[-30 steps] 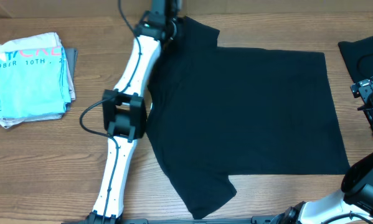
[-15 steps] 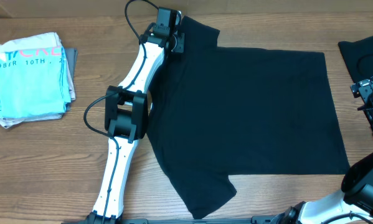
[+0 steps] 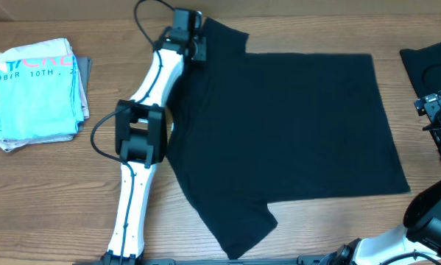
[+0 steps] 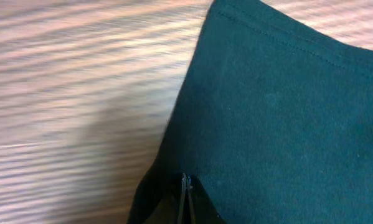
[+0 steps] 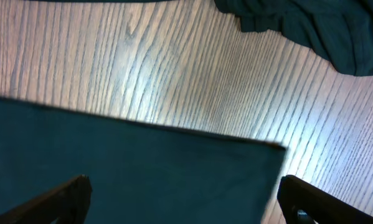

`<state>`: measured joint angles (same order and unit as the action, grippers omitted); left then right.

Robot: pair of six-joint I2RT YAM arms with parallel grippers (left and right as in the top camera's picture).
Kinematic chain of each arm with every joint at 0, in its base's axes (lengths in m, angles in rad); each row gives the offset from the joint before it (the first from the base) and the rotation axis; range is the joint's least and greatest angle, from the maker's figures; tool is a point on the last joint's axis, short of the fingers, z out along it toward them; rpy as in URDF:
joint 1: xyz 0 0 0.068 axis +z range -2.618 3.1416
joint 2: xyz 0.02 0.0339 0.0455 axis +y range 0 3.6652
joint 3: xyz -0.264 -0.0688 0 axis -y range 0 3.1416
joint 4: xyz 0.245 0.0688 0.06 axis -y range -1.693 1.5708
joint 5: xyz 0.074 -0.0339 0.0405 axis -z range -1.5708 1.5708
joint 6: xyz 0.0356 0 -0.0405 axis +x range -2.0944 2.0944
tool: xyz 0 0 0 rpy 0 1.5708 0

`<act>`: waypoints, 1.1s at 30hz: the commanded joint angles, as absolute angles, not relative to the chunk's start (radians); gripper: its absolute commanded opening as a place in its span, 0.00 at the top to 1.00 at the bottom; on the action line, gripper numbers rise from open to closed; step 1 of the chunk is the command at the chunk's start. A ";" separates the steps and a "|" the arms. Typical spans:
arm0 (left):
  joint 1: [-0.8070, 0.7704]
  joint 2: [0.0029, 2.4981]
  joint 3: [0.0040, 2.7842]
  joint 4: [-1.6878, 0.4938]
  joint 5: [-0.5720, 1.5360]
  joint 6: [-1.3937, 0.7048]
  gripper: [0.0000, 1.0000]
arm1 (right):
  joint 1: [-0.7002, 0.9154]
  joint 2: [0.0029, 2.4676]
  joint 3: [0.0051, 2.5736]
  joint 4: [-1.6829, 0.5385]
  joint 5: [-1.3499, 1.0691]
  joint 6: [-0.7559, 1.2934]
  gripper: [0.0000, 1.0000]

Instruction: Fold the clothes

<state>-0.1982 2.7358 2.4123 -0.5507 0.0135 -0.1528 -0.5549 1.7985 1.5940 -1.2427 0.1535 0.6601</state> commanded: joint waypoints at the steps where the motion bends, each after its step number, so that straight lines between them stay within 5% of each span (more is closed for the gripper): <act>1: -0.135 2.777 2.360 -0.557 -0.052 -0.138 0.96 | -0.550 1.792 1.610 -1.239 0.155 0.657 0.00; 6: -0.126 2.769 2.419 -0.529 -0.014 -0.138 0.90 | -0.550 1.792 1.610 -1.239 0.155 0.657 0.00; 9: -0.133 2.742 2.521 -0.572 0.010 -0.141 0.70 | -0.550 1.792 1.610 -1.239 0.155 0.657 0.00; 16: -0.165 2.573 2.825 -0.917 0.030 -0.246 0.52 | -0.550 1.792 1.610 -1.239 0.155 0.657 0.00; 33: -0.405 2.123 2.904 -1.684 -0.115 -0.296 0.40 | -0.550 1.792 1.610 -1.239 0.155 0.657 0.00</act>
